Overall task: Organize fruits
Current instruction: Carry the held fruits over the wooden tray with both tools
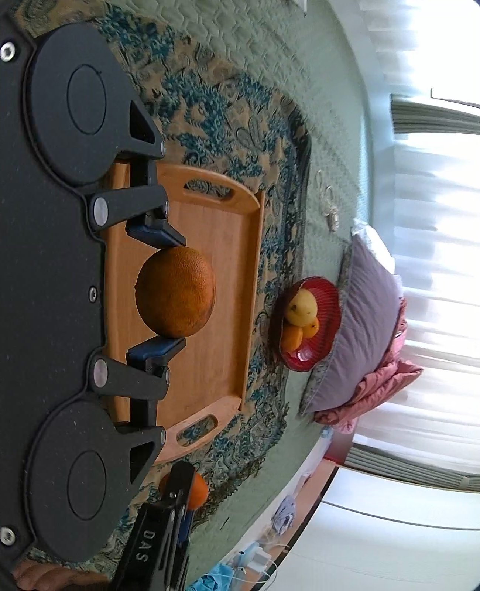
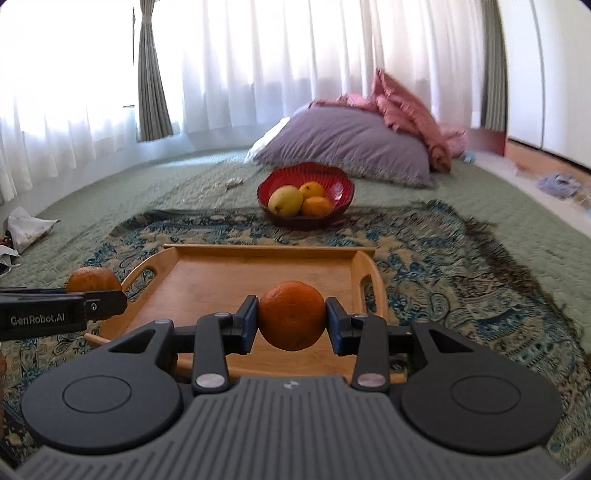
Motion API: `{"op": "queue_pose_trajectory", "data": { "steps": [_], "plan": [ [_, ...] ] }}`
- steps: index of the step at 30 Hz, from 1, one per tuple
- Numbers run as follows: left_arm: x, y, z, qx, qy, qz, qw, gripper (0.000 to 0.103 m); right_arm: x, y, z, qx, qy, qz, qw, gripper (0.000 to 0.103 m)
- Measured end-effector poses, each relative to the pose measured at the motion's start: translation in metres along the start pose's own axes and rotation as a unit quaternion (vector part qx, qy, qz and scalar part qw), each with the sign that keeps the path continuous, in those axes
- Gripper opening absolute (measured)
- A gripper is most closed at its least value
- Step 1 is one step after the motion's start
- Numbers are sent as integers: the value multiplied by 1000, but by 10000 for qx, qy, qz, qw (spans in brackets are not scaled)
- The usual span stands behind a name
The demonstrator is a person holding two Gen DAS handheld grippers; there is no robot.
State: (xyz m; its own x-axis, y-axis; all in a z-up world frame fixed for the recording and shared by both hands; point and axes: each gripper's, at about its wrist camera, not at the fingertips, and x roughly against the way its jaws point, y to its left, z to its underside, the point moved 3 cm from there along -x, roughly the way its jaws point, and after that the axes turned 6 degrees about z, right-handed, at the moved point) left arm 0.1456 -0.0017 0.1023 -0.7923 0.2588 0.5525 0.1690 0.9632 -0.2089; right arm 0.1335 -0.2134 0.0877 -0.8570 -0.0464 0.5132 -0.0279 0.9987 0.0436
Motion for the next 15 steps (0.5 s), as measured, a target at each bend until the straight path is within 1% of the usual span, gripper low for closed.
{"op": "queue_pose_trajectory", "data": {
  "steps": [4,6,15],
  "plan": [
    [-25,11,-13,122,259,137,9995,48,-32,-6,-15,-192,527,-173,9983,43],
    [-38,17,-18,156,348,189,9991,48,-46,-9,-20,-262,684,-163,9972,43],
    [-92,39,-27,127,639,-37,9979,49,-105,-20,-21,-397,1163,70,9924,43]
  ]
}}
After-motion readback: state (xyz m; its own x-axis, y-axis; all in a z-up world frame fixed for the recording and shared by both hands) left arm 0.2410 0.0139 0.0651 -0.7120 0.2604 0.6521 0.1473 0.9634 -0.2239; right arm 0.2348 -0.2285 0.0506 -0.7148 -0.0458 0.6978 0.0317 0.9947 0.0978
